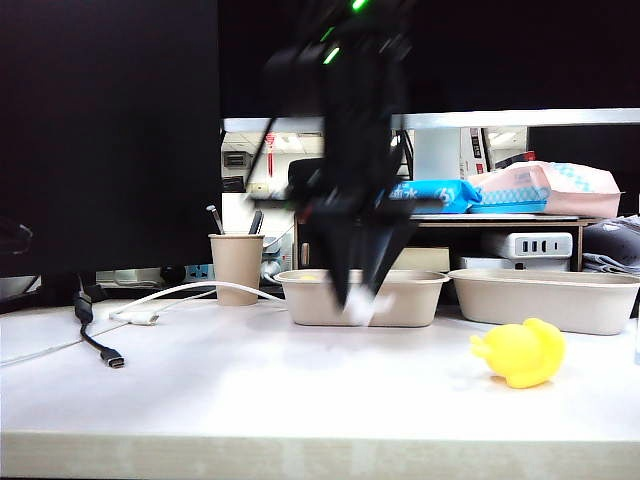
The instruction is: Put the dolls with similar colors into the same paper box, while dolls with different colors go into separate paper boxes.
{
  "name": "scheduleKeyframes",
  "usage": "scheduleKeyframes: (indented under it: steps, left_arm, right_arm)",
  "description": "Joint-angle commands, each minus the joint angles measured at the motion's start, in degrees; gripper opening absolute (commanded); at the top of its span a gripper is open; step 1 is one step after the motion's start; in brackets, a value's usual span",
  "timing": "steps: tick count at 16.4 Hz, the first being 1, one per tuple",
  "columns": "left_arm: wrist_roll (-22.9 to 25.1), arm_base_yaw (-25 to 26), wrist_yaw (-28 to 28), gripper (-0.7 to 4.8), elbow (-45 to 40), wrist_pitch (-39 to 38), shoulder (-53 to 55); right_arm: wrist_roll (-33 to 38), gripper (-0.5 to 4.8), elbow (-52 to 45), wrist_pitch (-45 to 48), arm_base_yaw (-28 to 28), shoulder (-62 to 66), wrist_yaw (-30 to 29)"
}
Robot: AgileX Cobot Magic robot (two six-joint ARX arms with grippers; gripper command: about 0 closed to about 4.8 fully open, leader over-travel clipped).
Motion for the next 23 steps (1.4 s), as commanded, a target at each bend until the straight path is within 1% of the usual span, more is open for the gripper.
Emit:
scheduleKeyframes:
  steps: [1, 4, 6, 7, 8, 12, 13, 15, 17, 20, 21, 23]
  left_arm:
    - [0.2, -5.7, 0.0, -0.05, 0.0, 0.4, -1.2]
    - [0.2, -15.7, 0.2, -0.05, 0.0, 0.3, -1.2]
    - [0.2, -17.8, 0.7, -0.05, 0.0, 0.3, -1.1]
    - [0.2, -17.4, 0.6, -0.05, 0.0, 0.2, -1.1]
    - [0.2, -15.5, 0.6, -0.05, 0.0, 0.2, -1.1]
    - [0.2, -9.2, 0.6, -0.05, 0.0, 0.2, -1.4]
    - [0.2, -6.5, 0.6, -0.05, 0.0, 0.1, -2.6]
    - [0.2, -3.5, 0.1, -0.05, 0.0, 0.2, -6.1]
    - [0.2, -2.5, 0.0, -0.05, 0.0, 1.0, -6.0]
    - [0.2, -2.4, 0.0, -0.05, 0.0, 0.8, -6.0]
    - [0.2, -2.4, 0.1, -0.05, 0.0, 0.7, -6.0]
    - [0.2, -2.4, 0.1, -0.05, 0.0, 0.6, -6.0]
  right_arm:
    - [-1.2, 0.71, 0.5, 0.1, -4.3, -3.5, 2.2]
    - [-3.0, 0.71, 0.7, 0.2, -10.9, -6.5, 3.9]
    - [-4.2, 0.71, 0.7, 0.2, -14.4, -7.1, 4.9]
    - [-4.4, 0.71, 0.7, 0.1, -16.2, -7.1, 4.9]
    - [-5.1, 0.71, 0.7, 0.2, -18.4, -7.1, 4.9]
    - [-5.6, 0.71, 0.7, 2.6, -23.5, -7.1, 4.9]
    - [-5.7, 0.71, 0.7, 3.7, -25.2, -7.1, 4.9]
    - [-6.6, 0.71, 0.7, 4.3, -26.7, -6.9, 4.9]
    - [-7.8, 0.71, 0.6, 5.4, -27.5, -6.6, 4.9]
    - [-8.3, 0.77, 0.6, 6.5, -28.4, -5.6, 4.8]
    - [-8.3, 1.05, 0.6, 6.4, -28.8, -4.9, 4.4]
    - [-8.2, 2.0, 0.6, 6.2, -29.0, -4.1, 4.5]
